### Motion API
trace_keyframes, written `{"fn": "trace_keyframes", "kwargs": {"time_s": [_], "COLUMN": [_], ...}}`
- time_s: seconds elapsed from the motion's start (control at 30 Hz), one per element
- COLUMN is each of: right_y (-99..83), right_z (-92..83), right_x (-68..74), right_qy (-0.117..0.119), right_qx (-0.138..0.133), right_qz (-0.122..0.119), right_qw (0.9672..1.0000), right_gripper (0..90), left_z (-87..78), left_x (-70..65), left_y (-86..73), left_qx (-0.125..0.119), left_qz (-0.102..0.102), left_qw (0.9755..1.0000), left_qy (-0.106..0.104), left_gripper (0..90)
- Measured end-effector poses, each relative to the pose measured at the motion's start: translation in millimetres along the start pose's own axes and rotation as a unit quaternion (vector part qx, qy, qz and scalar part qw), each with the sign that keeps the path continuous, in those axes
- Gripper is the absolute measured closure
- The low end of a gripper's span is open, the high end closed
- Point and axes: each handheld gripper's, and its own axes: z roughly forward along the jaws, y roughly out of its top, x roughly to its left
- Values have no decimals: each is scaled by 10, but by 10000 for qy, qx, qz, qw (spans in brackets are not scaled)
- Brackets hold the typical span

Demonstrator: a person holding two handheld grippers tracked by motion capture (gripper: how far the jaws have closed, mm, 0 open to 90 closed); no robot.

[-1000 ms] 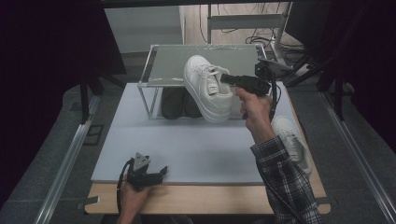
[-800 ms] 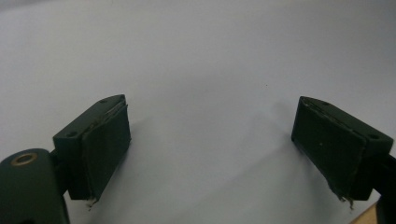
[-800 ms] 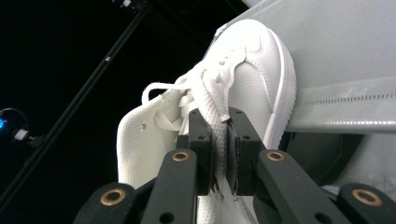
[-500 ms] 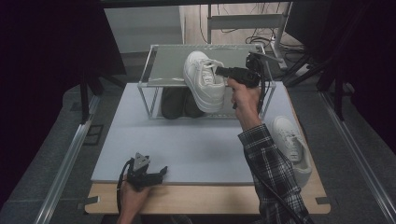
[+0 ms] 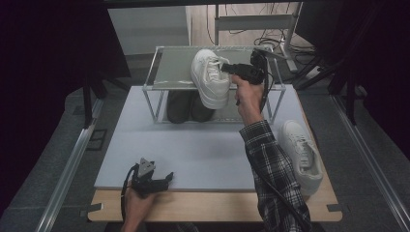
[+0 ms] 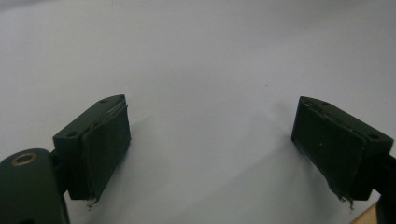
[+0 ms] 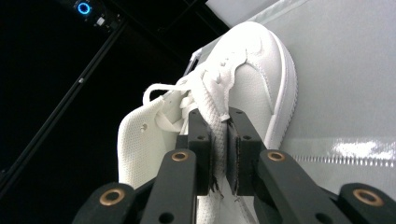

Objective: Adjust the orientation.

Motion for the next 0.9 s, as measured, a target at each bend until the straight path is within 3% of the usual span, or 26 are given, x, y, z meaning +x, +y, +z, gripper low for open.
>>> {"fn": "trace_keyframes", "kwargs": {"time_s": [0.23,0.6,0.77,0.9], "right_y": [32,43,26,34], "right_z": [101,96,54,19], "right_x": [43,70,93,93], "right_qy": [-133,147,84,220], "right_qx": [-25,-85,-84,-91], "right_qz": [-90,-262,-449,-433], "right_qw": [9999,9995,9989,9988], "right_gripper": [797,589,555,546], "left_z": [-1,-1,-1,-2], "left_x": [-1,-1,-2,-3], "left_y": [0,0,0,0], "left_qx": [2,4,1,7], "left_qz": [-3,-1,-4,-4], "left_qw": [10000,10000,10000,10000], "left_qy": [-2,-3,-2,1], "left_gripper": [114,114,114,114]}}
